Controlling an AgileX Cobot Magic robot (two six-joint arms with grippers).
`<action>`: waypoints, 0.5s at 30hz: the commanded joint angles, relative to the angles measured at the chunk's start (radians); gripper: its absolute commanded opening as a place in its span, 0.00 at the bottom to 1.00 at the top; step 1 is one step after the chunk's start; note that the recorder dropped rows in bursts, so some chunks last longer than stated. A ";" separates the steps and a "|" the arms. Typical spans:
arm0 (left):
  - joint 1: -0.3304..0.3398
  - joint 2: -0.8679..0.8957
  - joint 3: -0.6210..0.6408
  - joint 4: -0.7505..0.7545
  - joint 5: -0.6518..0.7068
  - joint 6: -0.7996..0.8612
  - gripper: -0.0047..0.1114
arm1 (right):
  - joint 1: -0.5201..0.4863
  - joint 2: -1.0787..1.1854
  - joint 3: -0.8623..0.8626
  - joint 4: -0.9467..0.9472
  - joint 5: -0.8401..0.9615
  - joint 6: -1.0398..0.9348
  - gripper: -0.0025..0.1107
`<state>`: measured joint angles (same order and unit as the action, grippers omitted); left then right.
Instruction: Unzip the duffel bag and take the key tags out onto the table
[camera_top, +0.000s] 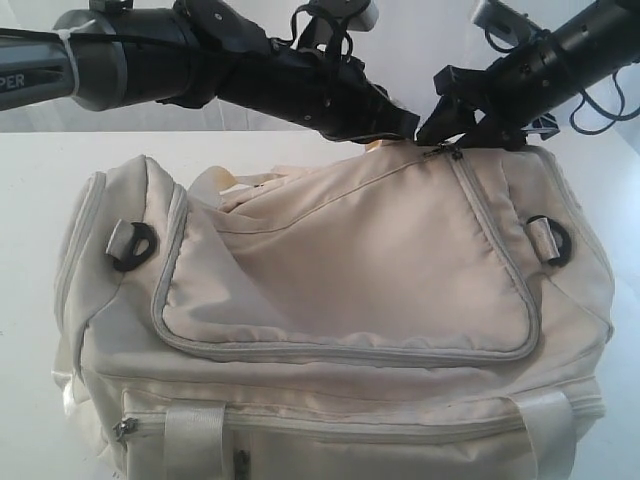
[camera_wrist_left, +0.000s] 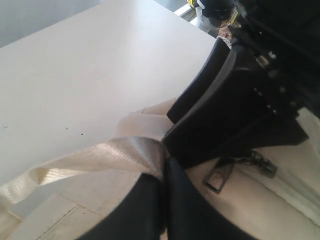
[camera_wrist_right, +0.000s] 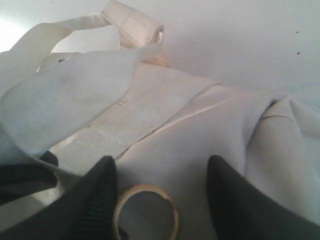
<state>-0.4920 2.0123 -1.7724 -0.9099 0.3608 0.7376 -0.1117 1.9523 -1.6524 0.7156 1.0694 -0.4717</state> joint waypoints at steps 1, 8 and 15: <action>-0.011 -0.032 -0.016 -0.054 0.010 -0.004 0.04 | -0.008 0.006 -0.001 -0.003 0.006 0.005 0.27; -0.011 -0.032 -0.016 -0.054 0.008 -0.004 0.04 | -0.011 -0.021 -0.001 -0.003 -0.041 0.005 0.02; -0.011 -0.032 -0.016 -0.054 0.008 -0.004 0.04 | -0.011 -0.099 -0.001 -0.016 -0.084 0.005 0.02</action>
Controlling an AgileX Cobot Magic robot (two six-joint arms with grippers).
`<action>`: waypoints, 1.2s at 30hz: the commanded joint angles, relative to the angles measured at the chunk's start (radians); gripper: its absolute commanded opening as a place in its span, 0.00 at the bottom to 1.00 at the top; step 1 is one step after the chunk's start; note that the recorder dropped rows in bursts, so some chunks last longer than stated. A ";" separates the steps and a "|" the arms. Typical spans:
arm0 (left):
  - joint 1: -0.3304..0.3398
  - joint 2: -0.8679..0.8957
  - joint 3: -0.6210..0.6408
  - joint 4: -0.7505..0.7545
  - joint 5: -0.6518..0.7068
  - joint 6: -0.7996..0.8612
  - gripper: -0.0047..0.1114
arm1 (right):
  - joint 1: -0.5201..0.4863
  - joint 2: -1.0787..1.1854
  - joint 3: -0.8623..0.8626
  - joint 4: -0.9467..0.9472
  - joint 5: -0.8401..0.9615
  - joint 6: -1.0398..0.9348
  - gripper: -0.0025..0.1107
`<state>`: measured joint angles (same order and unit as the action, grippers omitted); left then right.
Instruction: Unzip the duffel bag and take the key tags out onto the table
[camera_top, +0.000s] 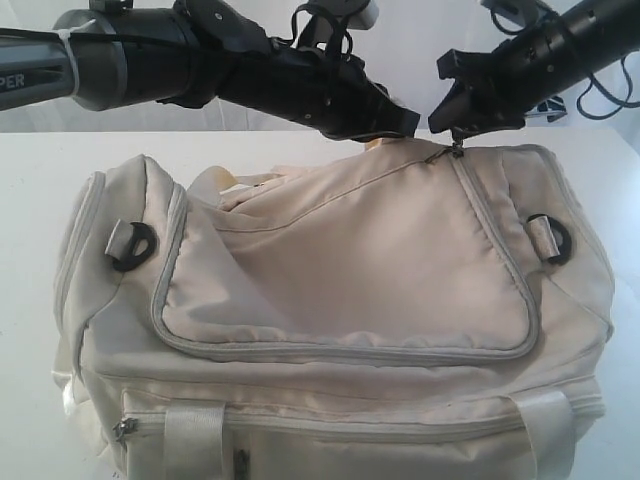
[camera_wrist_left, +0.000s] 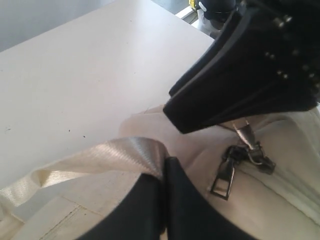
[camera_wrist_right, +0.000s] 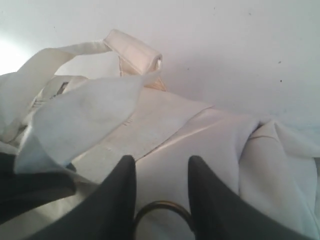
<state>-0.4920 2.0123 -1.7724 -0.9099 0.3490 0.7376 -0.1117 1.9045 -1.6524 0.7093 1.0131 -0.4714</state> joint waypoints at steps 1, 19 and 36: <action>-0.011 -0.032 -0.016 -0.054 0.019 -0.004 0.04 | -0.011 -0.059 -0.001 -0.010 -0.028 0.004 0.02; -0.011 -0.030 -0.016 -0.003 -0.012 -0.098 0.04 | -0.005 -0.308 0.239 -0.086 0.051 -0.029 0.02; -0.009 0.000 -0.090 0.003 0.100 -0.115 0.04 | 0.051 -0.325 0.469 0.111 -0.105 -0.179 0.49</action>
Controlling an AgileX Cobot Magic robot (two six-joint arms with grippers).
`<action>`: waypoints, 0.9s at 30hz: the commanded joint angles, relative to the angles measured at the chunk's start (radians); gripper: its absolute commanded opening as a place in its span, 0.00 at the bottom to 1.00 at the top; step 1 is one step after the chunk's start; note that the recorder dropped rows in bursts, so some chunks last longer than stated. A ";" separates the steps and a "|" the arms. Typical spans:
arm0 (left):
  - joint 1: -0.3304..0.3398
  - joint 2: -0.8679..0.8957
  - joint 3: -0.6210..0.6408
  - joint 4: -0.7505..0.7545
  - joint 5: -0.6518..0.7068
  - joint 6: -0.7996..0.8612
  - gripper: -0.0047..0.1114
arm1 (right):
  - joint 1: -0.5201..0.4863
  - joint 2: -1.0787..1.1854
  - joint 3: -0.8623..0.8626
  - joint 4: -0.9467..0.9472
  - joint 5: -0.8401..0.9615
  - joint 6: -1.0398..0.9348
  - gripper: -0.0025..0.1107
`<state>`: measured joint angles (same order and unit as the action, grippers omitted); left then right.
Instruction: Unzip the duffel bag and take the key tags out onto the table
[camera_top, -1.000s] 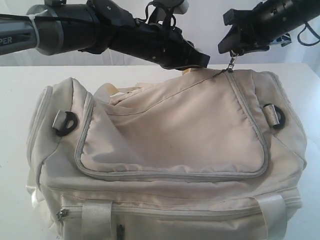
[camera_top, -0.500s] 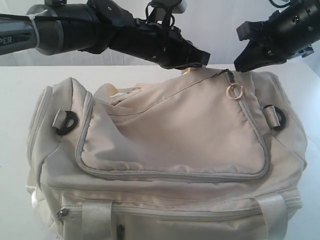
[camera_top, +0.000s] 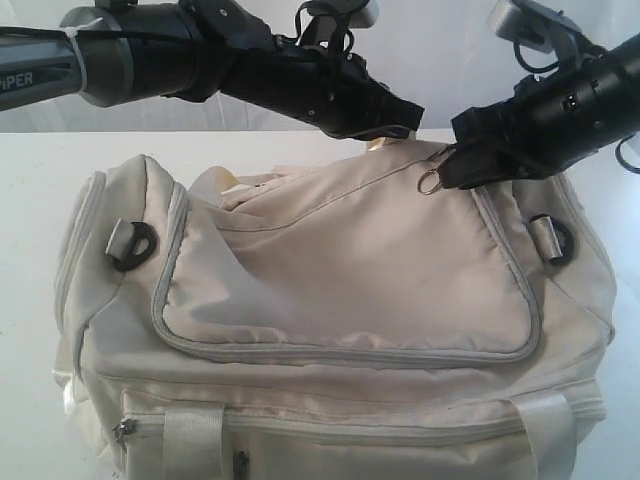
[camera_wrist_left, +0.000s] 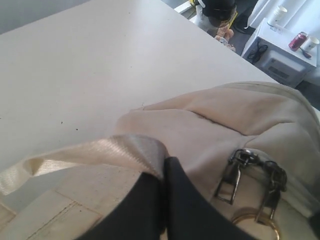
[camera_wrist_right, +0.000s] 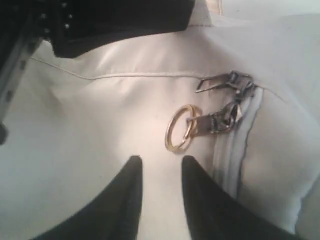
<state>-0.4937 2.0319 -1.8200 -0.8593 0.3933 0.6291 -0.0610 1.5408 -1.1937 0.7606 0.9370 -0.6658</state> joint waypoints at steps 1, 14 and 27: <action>-0.007 -0.019 -0.047 -0.048 0.061 -0.006 0.04 | 0.000 0.046 0.010 0.070 -0.036 0.015 0.53; -0.007 -0.019 -0.066 -0.038 0.070 -0.006 0.04 | 0.000 0.151 0.010 0.100 -0.106 0.042 0.45; -0.007 -0.019 -0.066 0.002 0.071 -0.006 0.04 | 0.000 0.144 0.010 0.016 -0.078 0.046 0.02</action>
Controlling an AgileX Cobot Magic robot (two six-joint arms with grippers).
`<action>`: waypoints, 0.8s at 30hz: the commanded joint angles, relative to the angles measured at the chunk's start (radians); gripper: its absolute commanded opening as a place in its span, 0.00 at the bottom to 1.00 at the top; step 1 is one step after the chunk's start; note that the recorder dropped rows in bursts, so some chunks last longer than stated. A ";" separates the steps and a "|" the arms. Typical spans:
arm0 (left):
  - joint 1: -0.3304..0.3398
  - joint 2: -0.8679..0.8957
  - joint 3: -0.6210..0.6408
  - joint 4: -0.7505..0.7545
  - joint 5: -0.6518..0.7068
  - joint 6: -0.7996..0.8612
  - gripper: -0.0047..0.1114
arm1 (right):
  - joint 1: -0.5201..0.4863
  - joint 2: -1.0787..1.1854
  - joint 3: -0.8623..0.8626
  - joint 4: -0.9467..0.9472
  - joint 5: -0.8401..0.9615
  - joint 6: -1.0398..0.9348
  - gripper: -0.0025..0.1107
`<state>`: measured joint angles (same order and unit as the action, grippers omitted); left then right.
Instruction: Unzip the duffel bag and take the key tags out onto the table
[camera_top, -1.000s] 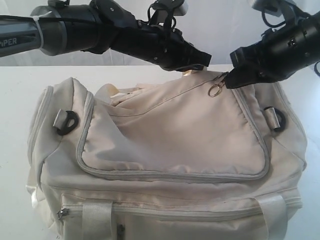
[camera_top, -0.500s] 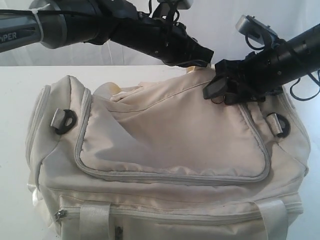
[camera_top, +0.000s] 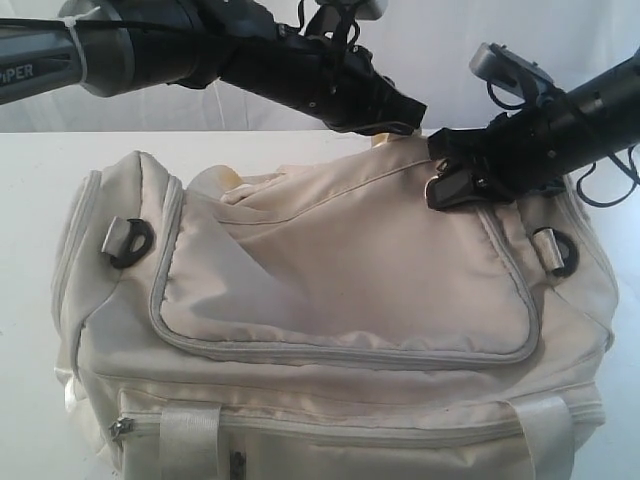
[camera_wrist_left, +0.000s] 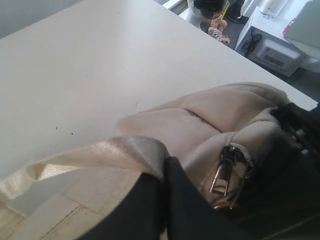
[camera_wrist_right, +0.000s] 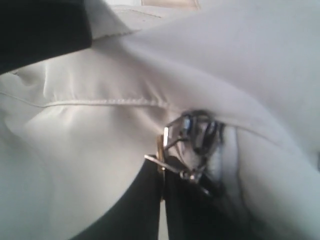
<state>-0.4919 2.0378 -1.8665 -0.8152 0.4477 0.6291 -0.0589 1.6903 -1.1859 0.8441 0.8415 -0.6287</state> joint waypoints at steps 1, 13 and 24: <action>-0.009 -0.025 -0.020 -0.037 0.016 -0.008 0.04 | -0.002 -0.014 0.002 -0.093 0.029 0.015 0.02; -0.009 -0.025 -0.020 0.046 0.016 -0.080 0.04 | -0.002 -0.186 0.014 -0.244 0.102 0.096 0.02; -0.009 -0.025 -0.020 0.046 0.002 -0.087 0.04 | -0.002 -0.279 0.130 -0.310 0.123 0.137 0.02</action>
<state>-0.4937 2.0378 -1.8722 -0.7361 0.4555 0.5559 -0.0589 1.4378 -1.0899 0.5508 0.9466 -0.4999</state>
